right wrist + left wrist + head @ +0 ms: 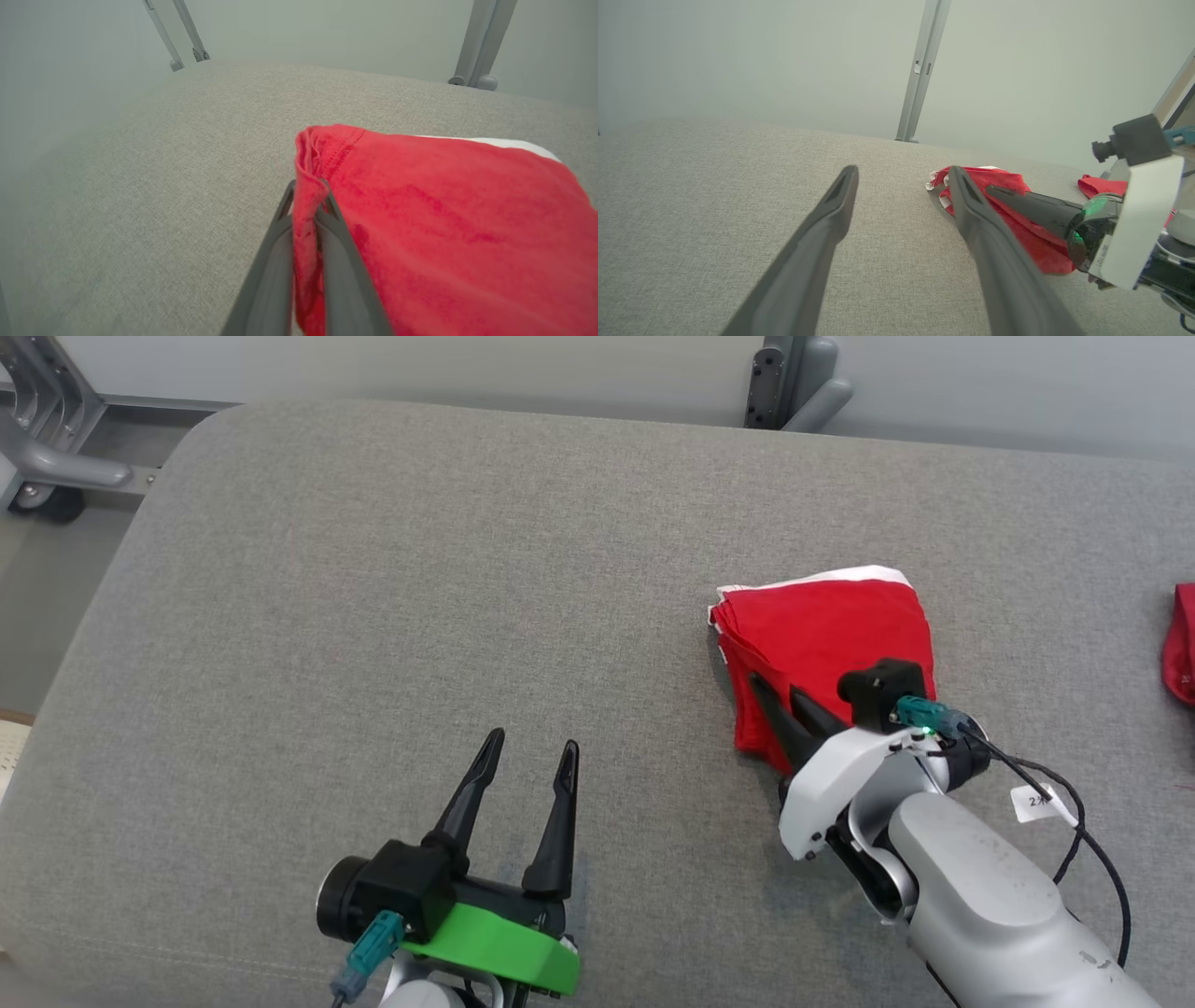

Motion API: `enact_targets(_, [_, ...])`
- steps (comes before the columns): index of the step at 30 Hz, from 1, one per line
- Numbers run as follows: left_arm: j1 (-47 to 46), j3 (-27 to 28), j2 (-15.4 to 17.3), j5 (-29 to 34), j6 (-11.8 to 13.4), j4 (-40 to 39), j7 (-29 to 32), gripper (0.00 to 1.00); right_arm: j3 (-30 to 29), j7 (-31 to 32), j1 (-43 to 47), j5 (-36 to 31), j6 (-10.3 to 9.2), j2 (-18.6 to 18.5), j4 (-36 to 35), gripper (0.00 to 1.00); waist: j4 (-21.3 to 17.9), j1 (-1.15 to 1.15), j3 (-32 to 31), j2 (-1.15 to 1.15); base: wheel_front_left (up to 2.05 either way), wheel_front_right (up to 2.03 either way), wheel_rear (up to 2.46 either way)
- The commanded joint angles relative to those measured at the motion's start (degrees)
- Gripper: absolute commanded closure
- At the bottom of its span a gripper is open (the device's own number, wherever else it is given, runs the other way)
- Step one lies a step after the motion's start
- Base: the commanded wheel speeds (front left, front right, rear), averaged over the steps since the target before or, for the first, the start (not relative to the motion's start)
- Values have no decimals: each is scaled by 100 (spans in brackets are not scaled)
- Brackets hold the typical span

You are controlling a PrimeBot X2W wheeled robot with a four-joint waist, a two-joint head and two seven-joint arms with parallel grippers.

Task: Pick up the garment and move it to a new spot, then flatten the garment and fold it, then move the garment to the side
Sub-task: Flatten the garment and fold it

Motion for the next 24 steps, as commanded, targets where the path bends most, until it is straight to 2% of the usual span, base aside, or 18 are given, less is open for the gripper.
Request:
enact_targets(1, [-10, 21, 3, -4, 18, -20, -12, 0, 29, 36, 107, -7, -4, -26, -54, 86, -17, 0, 12, 0, 0, 0, 0])
enact_targets(2, [-14, 22, 4, -15, 22, -26, -12, 0, 82, 87, 178, -2, -4, -29, -106, 53, -29, 0, 21, 0, 0, 0, 0])
enact_targets(3, [-24, 20, 4, -22, 27, -26, -12, 0, 113, 126, 240, 10, -4, -37, -162, 0, -37, 0, 24, 0, 0, 0, 0])
enact_targets(7, [-28, 45, 4, -27, 47, -23, -12, 0, 254, 353, 623, 284, -3, 9, -528, 0, -98, 0, -1, 0, 0, 0, 0])
enact_targets(10, [27, 97, 4, -26, 63, 19, -12, 0, 526, 598, 962, 734, -3, -33, -1028, 0, -185, 0, -59, 0, 0, 0, 0])
enact_targets(14, [153, 205, 4, -21, 113, 64, -12, 0, 549, 330, 1316, 957, -5, -247, -1561, 0, -377, 0, -206, 0, 0, 0, 0])
enact_targets(18, [341, 489, 6, -27, 162, 142, -12, 0, 132, -328, 1547, 645, -3, -288, -1656, 0, -728, 0, -481, 0, 0, 0, 0])
enact_targets(24, [619, 913, 26, 62, 195, 209, -12, 0, -748, -590, 1758, -126, -3, -178, -1582, 0, -1105, 0, -806, 0, 0, 0, 0])
